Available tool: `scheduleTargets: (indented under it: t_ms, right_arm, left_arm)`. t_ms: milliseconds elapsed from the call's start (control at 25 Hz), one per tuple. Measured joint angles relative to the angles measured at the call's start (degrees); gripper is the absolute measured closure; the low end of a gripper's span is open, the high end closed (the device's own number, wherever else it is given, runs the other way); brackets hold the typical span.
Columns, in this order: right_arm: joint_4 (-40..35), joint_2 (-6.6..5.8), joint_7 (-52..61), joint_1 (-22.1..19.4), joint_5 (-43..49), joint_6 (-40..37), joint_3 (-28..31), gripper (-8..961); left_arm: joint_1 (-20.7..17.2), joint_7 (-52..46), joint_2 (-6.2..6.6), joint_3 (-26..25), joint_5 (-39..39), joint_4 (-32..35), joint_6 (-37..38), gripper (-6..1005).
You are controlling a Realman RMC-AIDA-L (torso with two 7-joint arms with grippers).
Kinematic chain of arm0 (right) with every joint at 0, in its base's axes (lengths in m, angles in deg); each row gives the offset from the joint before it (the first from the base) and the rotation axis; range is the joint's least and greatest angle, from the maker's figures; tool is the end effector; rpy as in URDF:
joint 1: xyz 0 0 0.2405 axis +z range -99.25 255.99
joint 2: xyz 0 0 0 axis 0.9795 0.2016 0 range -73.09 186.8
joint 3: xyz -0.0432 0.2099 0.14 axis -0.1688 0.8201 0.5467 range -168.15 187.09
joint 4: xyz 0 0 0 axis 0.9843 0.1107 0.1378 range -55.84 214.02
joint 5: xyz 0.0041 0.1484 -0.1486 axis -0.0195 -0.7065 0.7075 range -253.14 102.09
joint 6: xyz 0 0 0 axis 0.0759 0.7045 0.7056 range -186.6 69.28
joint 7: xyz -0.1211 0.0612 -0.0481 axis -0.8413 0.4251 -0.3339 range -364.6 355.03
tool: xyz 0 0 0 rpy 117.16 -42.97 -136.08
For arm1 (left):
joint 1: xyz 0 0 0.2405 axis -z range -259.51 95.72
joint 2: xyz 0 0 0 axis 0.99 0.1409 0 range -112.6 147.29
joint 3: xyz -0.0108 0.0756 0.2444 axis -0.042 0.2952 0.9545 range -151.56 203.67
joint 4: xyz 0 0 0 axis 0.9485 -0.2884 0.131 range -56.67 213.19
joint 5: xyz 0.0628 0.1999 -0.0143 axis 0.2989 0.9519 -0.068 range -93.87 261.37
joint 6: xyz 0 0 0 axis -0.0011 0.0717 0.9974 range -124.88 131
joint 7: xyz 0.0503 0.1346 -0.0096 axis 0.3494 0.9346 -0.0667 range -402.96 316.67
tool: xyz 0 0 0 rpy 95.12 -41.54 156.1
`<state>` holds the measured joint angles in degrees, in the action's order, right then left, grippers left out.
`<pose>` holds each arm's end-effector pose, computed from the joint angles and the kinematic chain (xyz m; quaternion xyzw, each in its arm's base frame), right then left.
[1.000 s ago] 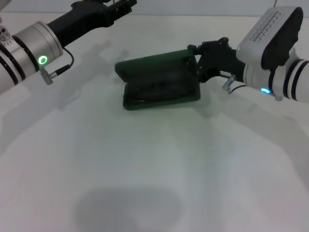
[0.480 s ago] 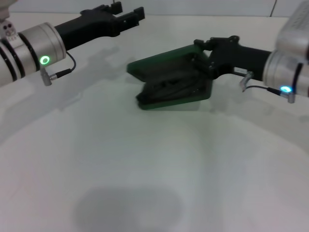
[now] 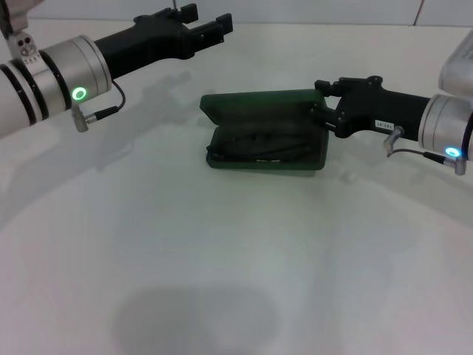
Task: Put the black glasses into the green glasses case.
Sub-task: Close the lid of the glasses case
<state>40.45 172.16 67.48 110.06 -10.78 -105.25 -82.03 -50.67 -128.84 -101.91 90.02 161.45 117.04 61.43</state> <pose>0.2062 0.3920 -0.0511 -0.9208 0.1740 0.2264 0.2656 -0.2163 0.4019 -0.0032 -0.8497 -0.2940 -0.3394 0.2766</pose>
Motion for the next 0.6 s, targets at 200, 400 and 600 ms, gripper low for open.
scheduleTargets:
  t_ms: [200, 400, 600]
  right_arm:
    - [0.03, -0.13, 0.00, -0.49, 0.60, -0.82, 0.30, 505]
    - [0.03, -0.36, 0.48, -0.53, 3.90, -1.17, 0.51, 421]
    - [-0.98, -2.22, 5.16, -0.22, 10.94, -3.47, 0.82, 320]
  left_arm:
    - [-0.24, 0.00, -0.08, -0.08, 0.11, 0.02, -0.01, 207]
    - [-0.34, 0.00, -0.09, -0.07, 0.13, -0.13, -0.02, 207]
    - [-0.37, 0.02, -0.06, -0.04, 0.18, -0.35, -0.33, 207]
